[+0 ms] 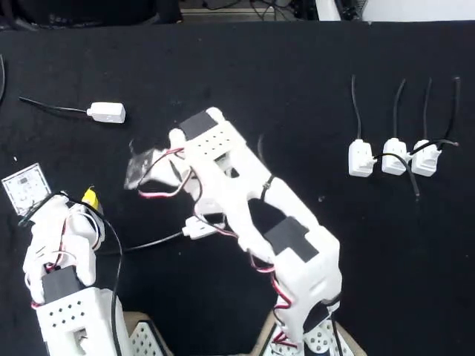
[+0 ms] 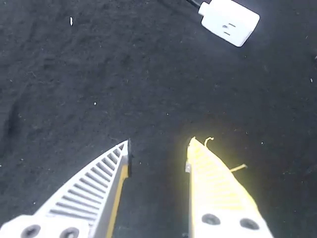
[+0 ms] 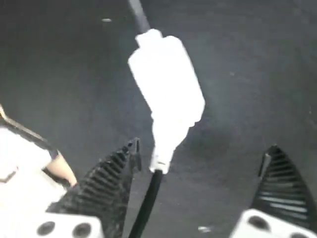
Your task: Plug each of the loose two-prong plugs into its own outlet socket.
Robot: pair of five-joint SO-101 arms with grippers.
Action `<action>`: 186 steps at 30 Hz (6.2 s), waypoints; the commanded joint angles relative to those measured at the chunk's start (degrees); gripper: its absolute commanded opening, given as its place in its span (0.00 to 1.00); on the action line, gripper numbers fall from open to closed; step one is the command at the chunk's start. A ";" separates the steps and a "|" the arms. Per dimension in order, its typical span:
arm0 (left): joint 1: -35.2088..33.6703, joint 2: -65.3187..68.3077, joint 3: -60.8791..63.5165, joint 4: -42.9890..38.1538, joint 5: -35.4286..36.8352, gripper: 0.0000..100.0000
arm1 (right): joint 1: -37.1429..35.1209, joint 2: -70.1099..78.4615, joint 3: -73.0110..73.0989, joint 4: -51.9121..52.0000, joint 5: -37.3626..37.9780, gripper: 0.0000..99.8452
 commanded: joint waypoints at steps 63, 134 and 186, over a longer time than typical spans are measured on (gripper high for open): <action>-0.22 -0.53 -3.56 -0.44 0.79 0.19 | 48.53 23.25 -28.53 -10.20 -55.91 0.02; -0.13 -0.53 -2.51 -0.79 0.79 0.19 | 12.48 -49.01 40.31 -29.19 -54.42 0.22; 10.24 99.96 -90.86 -1.76 24.35 0.26 | 13.36 -50.86 70.64 -64.35 -54.24 0.21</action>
